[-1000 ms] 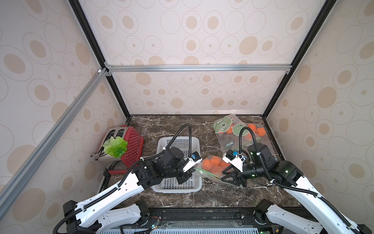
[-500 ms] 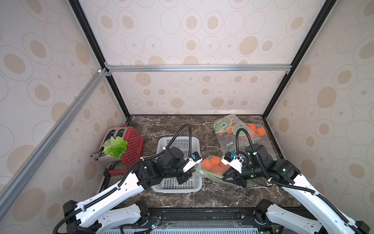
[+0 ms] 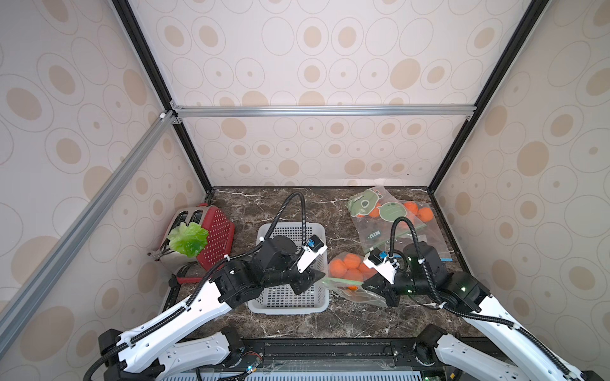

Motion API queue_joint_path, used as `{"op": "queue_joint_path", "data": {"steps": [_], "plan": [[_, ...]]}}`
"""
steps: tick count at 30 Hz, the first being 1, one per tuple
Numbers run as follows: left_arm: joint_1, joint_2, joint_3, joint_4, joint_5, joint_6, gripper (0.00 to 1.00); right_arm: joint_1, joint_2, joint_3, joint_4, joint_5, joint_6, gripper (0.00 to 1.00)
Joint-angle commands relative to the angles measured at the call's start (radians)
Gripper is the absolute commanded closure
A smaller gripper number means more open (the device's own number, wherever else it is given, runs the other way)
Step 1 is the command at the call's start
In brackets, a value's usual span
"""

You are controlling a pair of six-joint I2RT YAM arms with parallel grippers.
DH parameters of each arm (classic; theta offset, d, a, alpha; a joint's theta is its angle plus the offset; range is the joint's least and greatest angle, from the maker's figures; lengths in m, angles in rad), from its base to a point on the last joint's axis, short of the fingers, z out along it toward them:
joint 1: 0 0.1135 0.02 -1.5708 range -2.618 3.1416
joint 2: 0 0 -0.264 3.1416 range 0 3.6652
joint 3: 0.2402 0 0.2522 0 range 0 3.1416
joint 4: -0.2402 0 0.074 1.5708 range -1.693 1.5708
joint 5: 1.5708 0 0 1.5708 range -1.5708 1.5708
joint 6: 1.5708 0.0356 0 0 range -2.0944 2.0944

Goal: Open the zip-top bag and take out the orange
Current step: Open the zipper of the food storage bag at the center of the board.

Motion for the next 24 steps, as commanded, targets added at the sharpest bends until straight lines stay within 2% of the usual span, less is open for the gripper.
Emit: {"op": "queue_joint_path", "data": {"steps": [1, 3, 4, 7, 9, 14, 17, 19, 24], "plan": [[-0.012, -0.010, 0.021, 0.165, 0.087, -0.165, 0.56, 0.005, -0.040, -0.058, 0.148, 0.058, 0.065, 1.00], [-0.063, 0.044, 0.030, 0.187, 0.070, -0.175, 0.59, 0.006, -0.045, -0.070, 0.178, 0.072, 0.064, 1.00], [-0.085, 0.077, 0.035, 0.198, 0.062, -0.186, 0.65, 0.005, -0.046, -0.077, 0.193, 0.080, 0.069, 1.00], [-0.099, 0.182, 0.032, 0.261, 0.128, -0.267, 0.75, 0.006, -0.046, -0.085, 0.223, 0.098, 0.088, 1.00], [-0.129, 0.212, 0.015, 0.305, 0.124, -0.282, 0.77, 0.005, -0.049, -0.093, 0.237, 0.102, 0.095, 1.00], [-0.162, 0.273, -0.005, 0.346, 0.106, -0.324, 0.77, 0.005, -0.051, -0.098, 0.248, 0.102, 0.099, 1.00], [-0.163, 0.315, 0.014, 0.276, 0.016, -0.339, 0.77, 0.005, -0.051, -0.091, 0.248, 0.092, 0.101, 1.00], [-0.163, 0.330, 0.023, 0.233, -0.034, -0.353, 0.72, 0.006, -0.060, -0.091, 0.253, 0.107, 0.106, 1.00], [-0.162, 0.364, 0.021, 0.146, -0.079, -0.374, 0.72, 0.005, -0.081, -0.079, 0.260, 0.158, 0.114, 1.00]]}}
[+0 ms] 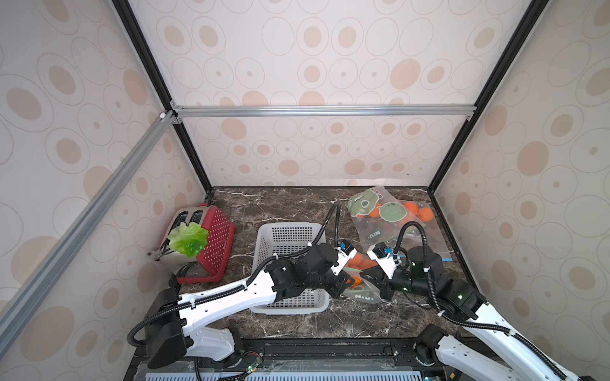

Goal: Open the zip-top bag and take out the orange
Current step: Open the zipper of the food storage bag at the center of the board, then pick up the orange from the zipper food storage bag.

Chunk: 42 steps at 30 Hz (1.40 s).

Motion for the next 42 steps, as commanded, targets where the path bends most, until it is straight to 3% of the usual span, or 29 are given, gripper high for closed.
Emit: {"op": "queue_joint_path", "data": {"steps": [1, 8, 14, 19, 22, 27, 31, 35, 39, 42], "plan": [[-0.007, 0.019, 0.022, -0.088, -0.076, -0.043, 0.72, 0.006, -0.028, 0.014, 0.034, 0.037, 0.014, 1.00], [-0.022, 0.114, -0.012, -0.046, -0.098, -0.047, 0.63, 0.006, -0.068, -0.040, 0.088, 0.065, 0.021, 1.00], [-0.045, 0.186, 0.001, 0.043, -0.155, -0.030, 0.60, 0.006, -0.087, -0.109, 0.120, 0.217, 0.091, 1.00], [-0.050, 0.196, -0.010, 0.099, -0.270, -0.010, 0.59, 0.005, -0.100, -0.176, 0.204, 0.279, 0.175, 1.00], [-0.051, 0.216, -0.002, 0.100, -0.317, 0.012, 0.59, 0.006, -0.088, -0.195, 0.229, 0.254, 0.193, 1.00], [-0.050, 0.273, 0.038, 0.075, -0.357, 0.031, 0.64, 0.005, -0.028, -0.134, 0.163, 0.121, 0.166, 0.81], [-0.049, 0.298, 0.035, 0.105, -0.350, 0.023, 0.65, 0.005, -0.018, -0.093, 0.095, 0.181, 0.190, 0.73], [-0.048, 0.308, 0.015, 0.139, -0.365, 0.008, 0.57, 0.006, -0.032, -0.086, 0.080, 0.194, 0.219, 0.65], [-0.048, 0.318, 0.002, 0.172, -0.367, 0.018, 0.53, 0.003, -0.035, -0.060, 0.043, 0.326, 0.257, 0.47], [-0.047, 0.333, 0.006, 0.194, -0.358, 0.027, 0.52, -0.011, 0.028, -0.016, -0.020, 0.514, 0.278, 0.45]]}}
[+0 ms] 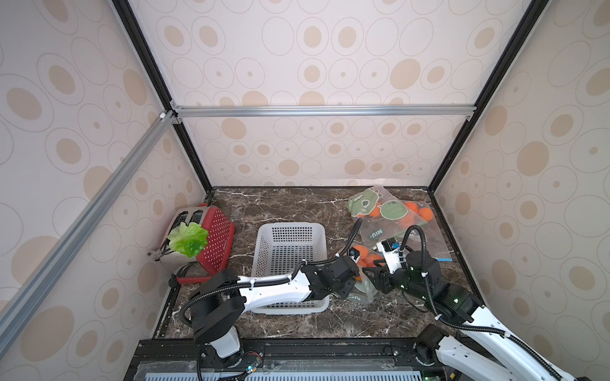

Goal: Open the zip-top bag and take out the orange
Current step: Pick up the orange from the zipper food storage bag.

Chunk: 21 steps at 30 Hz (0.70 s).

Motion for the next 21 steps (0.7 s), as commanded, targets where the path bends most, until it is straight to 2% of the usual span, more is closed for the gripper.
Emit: {"op": "queue_joint_path", "data": {"steps": [1, 5, 9, 15, 17, 21], "plan": [[-0.005, 0.027, 0.010, 0.039, -0.029, 0.005, 0.52, -0.028, 0.073, 0.066, -0.079, 0.187, 0.048, 0.46], [0.010, 0.048, 0.025, 0.031, -0.046, -0.009, 0.50, -0.167, 0.232, 0.111, -0.072, 0.026, 0.120, 0.52], [0.055, 0.073, 0.026, 0.078, 0.037, -0.009, 0.45, -0.300, 0.358, 0.116, -0.012, -0.098, 0.193, 0.56], [0.081, 0.150, 0.093, 0.068, 0.042, 0.046, 0.41, -0.338, 0.489, 0.098, 0.096, -0.163, 0.223, 0.56], [0.101, 0.170, 0.111, 0.066, 0.066, 0.050, 0.39, -0.346, 0.529, 0.101, 0.117, -0.168, 0.233, 0.52], [0.108, 0.191, 0.136, 0.061, 0.034, 0.105, 0.33, -0.389, 0.583, 0.095, 0.149, -0.175, 0.249, 0.47]]}}
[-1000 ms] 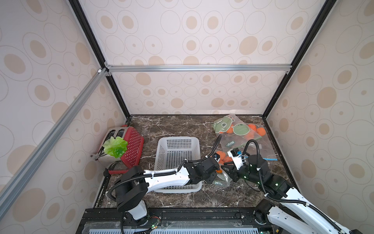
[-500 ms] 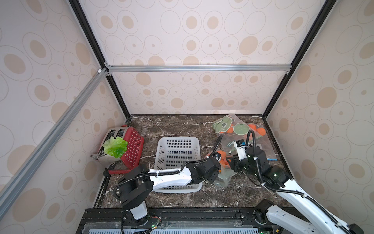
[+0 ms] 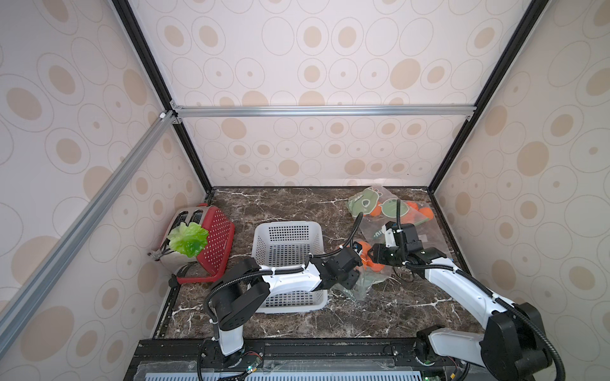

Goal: Open the zip-top bag and take out the orange
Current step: Pick up the orange from the zipper food storage bag.

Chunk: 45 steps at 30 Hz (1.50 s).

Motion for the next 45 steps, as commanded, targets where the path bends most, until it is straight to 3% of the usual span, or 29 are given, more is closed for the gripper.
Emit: {"op": "queue_joint_path", "data": {"steps": [1, 6, 10, 13, 23, 34, 40, 45], "plan": [[0.013, 0.021, 0.044, -0.007, -0.026, 0.067, 0.31, -0.036, 0.031, -0.011, 0.048, -0.020, 0.035, 0.45], [0.016, 0.024, 0.030, 0.046, -0.068, 0.126, 0.13, -0.048, 0.063, -0.009, 0.051, -0.011, 0.035, 0.41], [0.017, 0.033, 0.043, 0.081, -0.088, 0.160, 0.11, -0.050, 0.081, -0.006, 0.056, 0.003, 0.038, 0.37], [0.020, 0.034, 0.041, 0.136, -0.119, 0.191, 0.04, -0.051, 0.087, -0.008, 0.056, 0.008, 0.043, 0.37], [0.052, 0.116, 0.147, 0.134, -0.124, 0.250, 0.01, -0.055, 0.071, -0.033, 0.070, 0.000, 0.043, 0.37], [0.158, 0.155, 0.116, 0.247, 0.128, 0.280, 0.01, -0.065, 0.082, -0.035, 0.073, 0.005, 0.045, 0.31], [0.187, 0.180, 0.136, 0.262, 0.171, 0.317, 0.01, -0.065, 0.080, -0.038, 0.074, -0.002, 0.042, 0.27], [0.211, 0.184, 0.152, 0.272, 0.283, 0.323, 0.01, -0.065, 0.078, -0.031, 0.072, -0.004, 0.019, 0.27]]}}
